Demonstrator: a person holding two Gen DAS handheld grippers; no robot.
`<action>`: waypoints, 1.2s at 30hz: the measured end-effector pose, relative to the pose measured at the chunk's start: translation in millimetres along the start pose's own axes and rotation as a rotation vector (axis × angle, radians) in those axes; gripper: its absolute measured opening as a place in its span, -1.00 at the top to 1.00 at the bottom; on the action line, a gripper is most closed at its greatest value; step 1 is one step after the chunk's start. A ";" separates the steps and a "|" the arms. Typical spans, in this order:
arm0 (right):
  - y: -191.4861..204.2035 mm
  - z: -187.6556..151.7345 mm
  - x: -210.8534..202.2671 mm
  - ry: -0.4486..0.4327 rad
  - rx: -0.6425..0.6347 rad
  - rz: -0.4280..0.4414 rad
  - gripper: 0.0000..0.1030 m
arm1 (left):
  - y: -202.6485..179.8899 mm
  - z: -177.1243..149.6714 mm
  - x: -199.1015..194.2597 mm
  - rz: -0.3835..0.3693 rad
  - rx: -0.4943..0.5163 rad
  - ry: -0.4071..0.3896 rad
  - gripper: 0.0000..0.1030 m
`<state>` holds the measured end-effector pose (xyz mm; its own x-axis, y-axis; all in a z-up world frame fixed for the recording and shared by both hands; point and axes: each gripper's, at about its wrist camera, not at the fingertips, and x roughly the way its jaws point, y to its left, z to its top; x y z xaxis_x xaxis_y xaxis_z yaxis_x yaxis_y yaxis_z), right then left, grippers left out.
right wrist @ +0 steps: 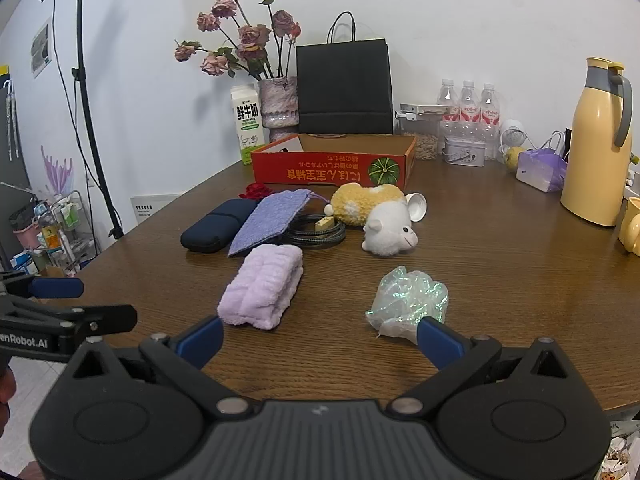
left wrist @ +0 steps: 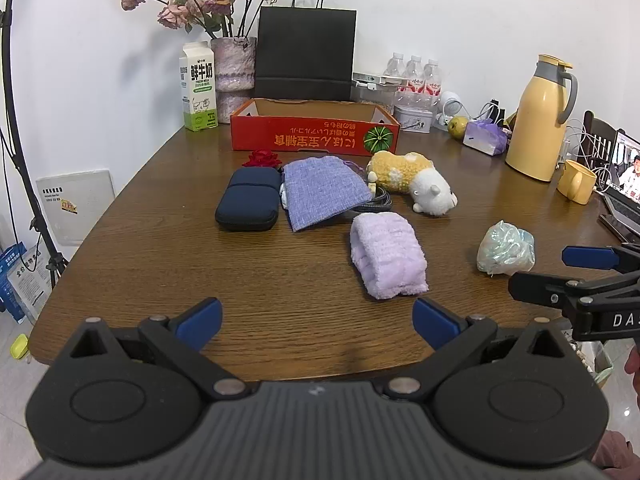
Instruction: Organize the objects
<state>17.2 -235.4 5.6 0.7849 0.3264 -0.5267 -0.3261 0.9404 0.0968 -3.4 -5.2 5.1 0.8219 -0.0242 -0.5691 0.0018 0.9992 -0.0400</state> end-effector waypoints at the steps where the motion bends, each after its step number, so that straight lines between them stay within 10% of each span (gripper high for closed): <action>1: 0.1 -0.2 0.2 0.000 0.000 0.000 -1.00 | 0.0 0.1 0.0 0.000 0.001 0.000 -1.00; 36: 0.7 1.9 -1.3 -0.004 -0.003 -0.002 -1.00 | 0.5 2.0 -0.9 -0.001 0.002 -0.005 -1.00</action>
<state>17.0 -235.0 7.9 0.7879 0.3248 -0.5233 -0.3262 0.9407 0.0928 -3.1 -4.6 7.3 0.8246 -0.0249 -0.5652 0.0038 0.9993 -0.0385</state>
